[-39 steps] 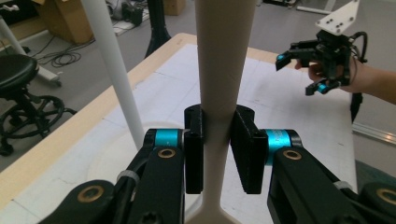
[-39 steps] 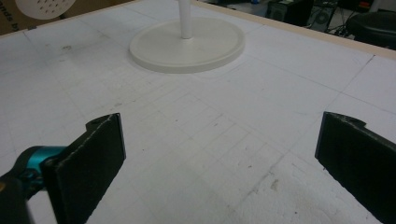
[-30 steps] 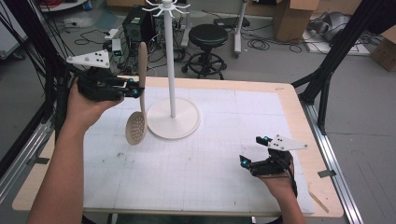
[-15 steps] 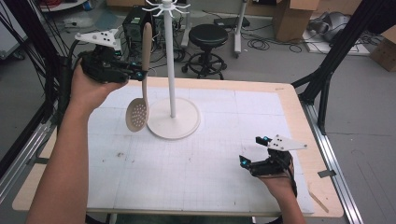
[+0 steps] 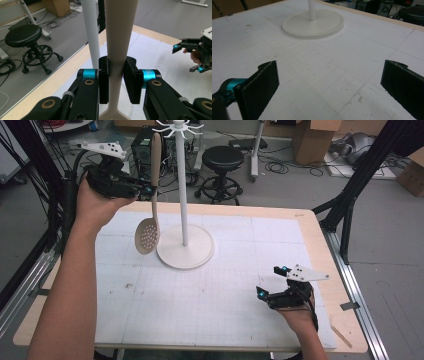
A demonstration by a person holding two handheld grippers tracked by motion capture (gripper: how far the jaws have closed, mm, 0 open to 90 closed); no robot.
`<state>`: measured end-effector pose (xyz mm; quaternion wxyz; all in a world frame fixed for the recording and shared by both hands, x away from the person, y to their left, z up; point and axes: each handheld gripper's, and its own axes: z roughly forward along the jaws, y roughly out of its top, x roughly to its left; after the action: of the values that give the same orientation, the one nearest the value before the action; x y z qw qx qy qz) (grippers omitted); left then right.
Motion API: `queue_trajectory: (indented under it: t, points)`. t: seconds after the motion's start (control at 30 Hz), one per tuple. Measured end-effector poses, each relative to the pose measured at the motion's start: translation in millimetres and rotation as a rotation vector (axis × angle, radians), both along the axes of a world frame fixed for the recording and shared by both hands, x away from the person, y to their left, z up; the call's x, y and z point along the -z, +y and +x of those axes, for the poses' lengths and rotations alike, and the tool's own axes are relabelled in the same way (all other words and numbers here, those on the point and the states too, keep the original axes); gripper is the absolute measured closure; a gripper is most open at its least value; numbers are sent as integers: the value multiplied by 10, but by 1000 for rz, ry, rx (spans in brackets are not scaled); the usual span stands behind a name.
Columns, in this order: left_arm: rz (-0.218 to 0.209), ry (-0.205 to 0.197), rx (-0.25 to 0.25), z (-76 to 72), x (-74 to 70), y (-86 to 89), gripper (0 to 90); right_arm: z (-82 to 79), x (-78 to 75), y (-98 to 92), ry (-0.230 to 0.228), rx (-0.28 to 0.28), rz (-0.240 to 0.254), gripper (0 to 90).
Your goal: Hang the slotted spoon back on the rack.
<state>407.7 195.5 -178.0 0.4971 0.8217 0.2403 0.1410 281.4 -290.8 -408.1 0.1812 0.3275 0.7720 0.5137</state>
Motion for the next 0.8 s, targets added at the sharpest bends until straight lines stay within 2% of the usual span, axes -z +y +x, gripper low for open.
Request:
queue_trajectory:
  t: [0.3, 0.47, 0.8]
  points:
    - [31, -1, -2, 48, -31, -71, 755, -1, 1, 9, 1, -3, -3, 6]
    - [58, 3, -23, 90, -35, -141, 754, -3, 2, 3, -1, -3, -1, 6]
    - [70, 12, -55, 151, -21, -167, 754, -14, -2, -14, -2, -1, 6, 6]
